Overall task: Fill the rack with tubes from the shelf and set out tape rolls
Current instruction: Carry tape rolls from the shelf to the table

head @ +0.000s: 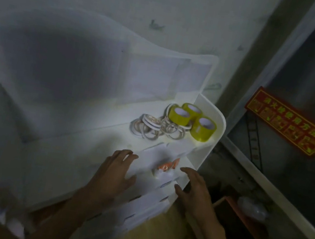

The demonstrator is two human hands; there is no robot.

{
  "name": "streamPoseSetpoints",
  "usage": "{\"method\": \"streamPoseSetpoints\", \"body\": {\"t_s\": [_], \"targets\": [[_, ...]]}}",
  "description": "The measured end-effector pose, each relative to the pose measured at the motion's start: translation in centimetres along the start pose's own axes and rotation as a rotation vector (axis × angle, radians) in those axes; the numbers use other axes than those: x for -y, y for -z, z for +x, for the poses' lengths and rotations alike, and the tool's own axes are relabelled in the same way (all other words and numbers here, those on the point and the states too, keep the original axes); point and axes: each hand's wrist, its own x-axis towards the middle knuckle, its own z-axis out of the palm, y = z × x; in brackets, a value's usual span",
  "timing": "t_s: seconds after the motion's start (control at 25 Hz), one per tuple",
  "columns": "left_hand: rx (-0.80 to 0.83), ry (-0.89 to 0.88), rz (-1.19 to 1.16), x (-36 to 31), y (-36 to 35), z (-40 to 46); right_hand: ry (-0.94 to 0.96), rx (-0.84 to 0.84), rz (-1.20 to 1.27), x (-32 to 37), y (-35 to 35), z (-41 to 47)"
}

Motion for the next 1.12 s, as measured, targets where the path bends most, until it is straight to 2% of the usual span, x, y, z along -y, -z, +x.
{"method": "streamPoseSetpoints", "body": {"t_s": [0.16,0.32,0.52,0.72,0.88,1.12], "targets": [[0.015,0.107,0.054,2.4,-2.2,3.5,0.073,0.082,0.054,-2.3,-1.1,6.2],[-0.025,0.172,0.103,3.5,-4.2,7.0,0.177,0.082,0.066,-4.8,-2.5,13.0],[-0.038,0.283,0.16,3.9,-7.2,11.7,0.344,-0.044,-0.031,-9.4,-6.2,20.4],[-0.051,0.363,0.159,3.8,-10.1,16.7,0.574,0.009,-0.137,-12.9,-8.9,26.6],[-0.002,0.427,0.205,4.2,-12.5,19.5,0.722,-0.054,-0.108,-13.5,-10.1,28.9],[0.021,0.43,0.208,5.1,-14.2,22.4,0.785,-0.107,-0.046,-13.6,-10.3,30.2]]}}
